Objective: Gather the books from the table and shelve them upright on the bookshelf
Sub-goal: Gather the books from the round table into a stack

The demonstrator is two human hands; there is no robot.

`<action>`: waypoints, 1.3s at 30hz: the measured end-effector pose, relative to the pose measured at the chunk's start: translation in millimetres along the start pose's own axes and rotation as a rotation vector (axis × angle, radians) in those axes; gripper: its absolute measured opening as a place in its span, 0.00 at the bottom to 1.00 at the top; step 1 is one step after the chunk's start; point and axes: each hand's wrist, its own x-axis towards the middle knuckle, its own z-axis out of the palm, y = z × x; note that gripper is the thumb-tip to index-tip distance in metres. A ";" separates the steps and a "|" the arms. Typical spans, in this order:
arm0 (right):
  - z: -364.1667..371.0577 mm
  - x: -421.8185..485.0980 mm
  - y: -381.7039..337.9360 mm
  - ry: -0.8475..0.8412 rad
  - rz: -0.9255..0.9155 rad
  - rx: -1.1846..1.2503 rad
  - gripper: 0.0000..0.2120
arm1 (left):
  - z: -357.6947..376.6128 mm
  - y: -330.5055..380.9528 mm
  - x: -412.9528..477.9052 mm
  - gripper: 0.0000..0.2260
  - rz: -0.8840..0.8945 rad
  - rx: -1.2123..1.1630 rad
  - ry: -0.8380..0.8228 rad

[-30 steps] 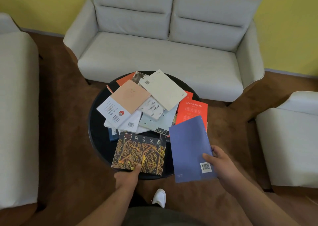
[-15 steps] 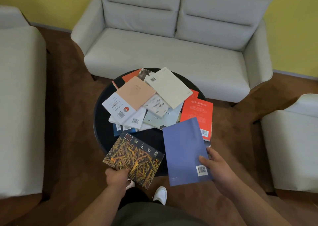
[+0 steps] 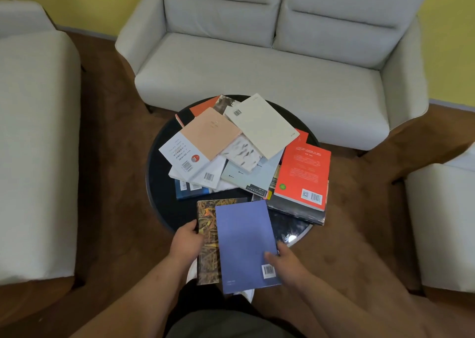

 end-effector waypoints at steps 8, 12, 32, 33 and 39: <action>17.1 21.1 -18.1 0.033 -0.111 -0.272 0.29 | 10.5 -8.6 15.6 0.16 -0.070 0.042 -0.075; 39.2 33.9 -25.2 0.069 -0.073 -0.293 0.20 | 14.9 -42.8 53.9 0.28 -0.045 0.214 -0.096; 13.3 30.7 -51.4 -0.105 -0.213 -0.340 0.27 | 1.9 0.0 16.3 0.21 -0.001 0.124 0.036; 9.0 29.5 -57.4 -0.092 -0.223 -0.418 0.21 | -1.4 6.4 19.2 0.22 -0.001 0.097 0.062; -48.8 50.3 -143.4 0.274 -0.445 -0.523 0.14 | -54.4 75.9 82.2 0.17 0.133 -0.014 0.393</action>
